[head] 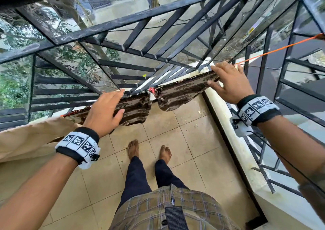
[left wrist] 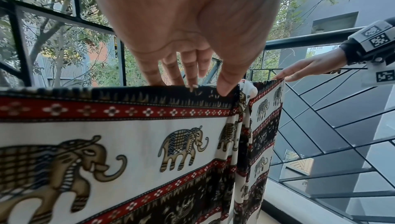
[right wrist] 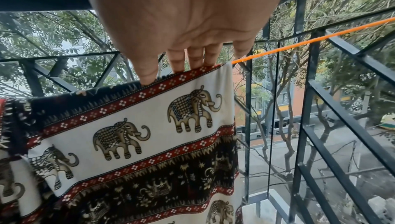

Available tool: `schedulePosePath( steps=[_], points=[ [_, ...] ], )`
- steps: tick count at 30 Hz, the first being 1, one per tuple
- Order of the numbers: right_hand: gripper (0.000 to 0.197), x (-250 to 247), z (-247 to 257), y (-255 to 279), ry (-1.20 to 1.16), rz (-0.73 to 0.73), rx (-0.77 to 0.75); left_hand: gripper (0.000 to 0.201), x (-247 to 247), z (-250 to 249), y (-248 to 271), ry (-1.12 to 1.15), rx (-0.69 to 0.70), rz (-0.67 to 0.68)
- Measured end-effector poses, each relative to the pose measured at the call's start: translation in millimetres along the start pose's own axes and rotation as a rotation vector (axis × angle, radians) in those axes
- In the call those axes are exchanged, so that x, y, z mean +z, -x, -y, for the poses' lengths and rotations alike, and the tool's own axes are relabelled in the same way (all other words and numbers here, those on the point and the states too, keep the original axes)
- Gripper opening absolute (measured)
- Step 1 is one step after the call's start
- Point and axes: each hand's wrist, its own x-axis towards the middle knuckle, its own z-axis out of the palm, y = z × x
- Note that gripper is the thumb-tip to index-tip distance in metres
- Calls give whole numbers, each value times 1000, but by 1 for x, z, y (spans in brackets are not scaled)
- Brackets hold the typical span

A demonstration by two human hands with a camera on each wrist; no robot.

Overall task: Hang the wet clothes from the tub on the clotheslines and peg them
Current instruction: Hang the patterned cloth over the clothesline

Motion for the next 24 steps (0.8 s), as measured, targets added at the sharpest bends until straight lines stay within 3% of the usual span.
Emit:
schedulePosePath(
  steps=[6,15,24],
  points=[
    [60,-4,-29,0,31,89,111,59,6,-3,1,-52,-20,100],
    [60,-16,-30,-5,-28,56,191,52,-2,0,-9,-34,-37,100],
    [49,-36,-8,-4,-170,-122,158,46,-24,-10,4,23,-40,-71]
  ],
)
